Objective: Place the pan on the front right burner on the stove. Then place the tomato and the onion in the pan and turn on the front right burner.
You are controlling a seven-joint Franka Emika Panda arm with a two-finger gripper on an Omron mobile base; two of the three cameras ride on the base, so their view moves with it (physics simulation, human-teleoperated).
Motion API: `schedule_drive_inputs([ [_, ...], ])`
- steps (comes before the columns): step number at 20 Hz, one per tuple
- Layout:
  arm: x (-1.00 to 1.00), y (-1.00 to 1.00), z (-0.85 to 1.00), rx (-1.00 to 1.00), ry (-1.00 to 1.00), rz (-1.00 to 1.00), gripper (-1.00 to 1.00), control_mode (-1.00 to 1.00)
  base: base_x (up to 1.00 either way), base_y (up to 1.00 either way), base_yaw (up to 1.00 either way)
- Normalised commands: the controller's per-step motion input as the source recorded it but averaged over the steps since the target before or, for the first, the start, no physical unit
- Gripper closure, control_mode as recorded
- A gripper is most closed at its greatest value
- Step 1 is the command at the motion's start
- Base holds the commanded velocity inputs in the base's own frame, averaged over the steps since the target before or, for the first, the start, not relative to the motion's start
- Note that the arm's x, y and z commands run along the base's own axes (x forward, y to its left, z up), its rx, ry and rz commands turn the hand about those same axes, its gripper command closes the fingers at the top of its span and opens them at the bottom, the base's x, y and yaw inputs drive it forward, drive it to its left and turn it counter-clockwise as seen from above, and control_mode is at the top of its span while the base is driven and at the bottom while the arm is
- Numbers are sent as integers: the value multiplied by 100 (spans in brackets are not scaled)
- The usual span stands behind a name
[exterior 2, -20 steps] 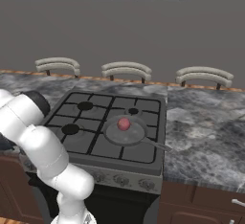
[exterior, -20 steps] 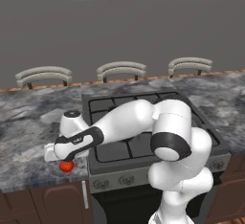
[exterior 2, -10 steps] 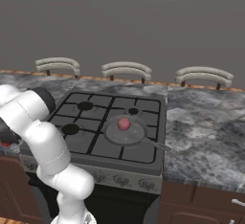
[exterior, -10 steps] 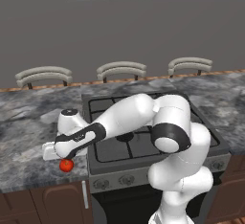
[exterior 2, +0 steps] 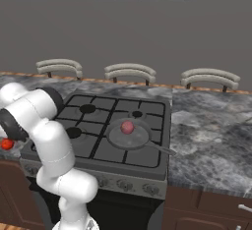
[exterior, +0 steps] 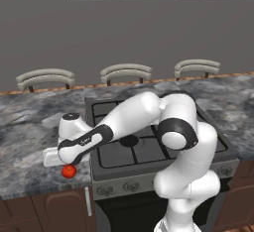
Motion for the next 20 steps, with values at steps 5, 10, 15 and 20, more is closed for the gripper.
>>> schedule_drive_inputs([
  [5, -2, 0, -12, 0, 0, 0, -100, -100, 0, 0, 0],
  [10, -10, -8, -1, 0, 0, 0, -100, -100, 0, 0, 0],
  [15, -21, -1, 0, 0, 0, 0, -100, -100, 0, 0, 0],
  [20, -22, 0, 0, 0, 0, 0, -100, -100, 0, 0, 0],
])
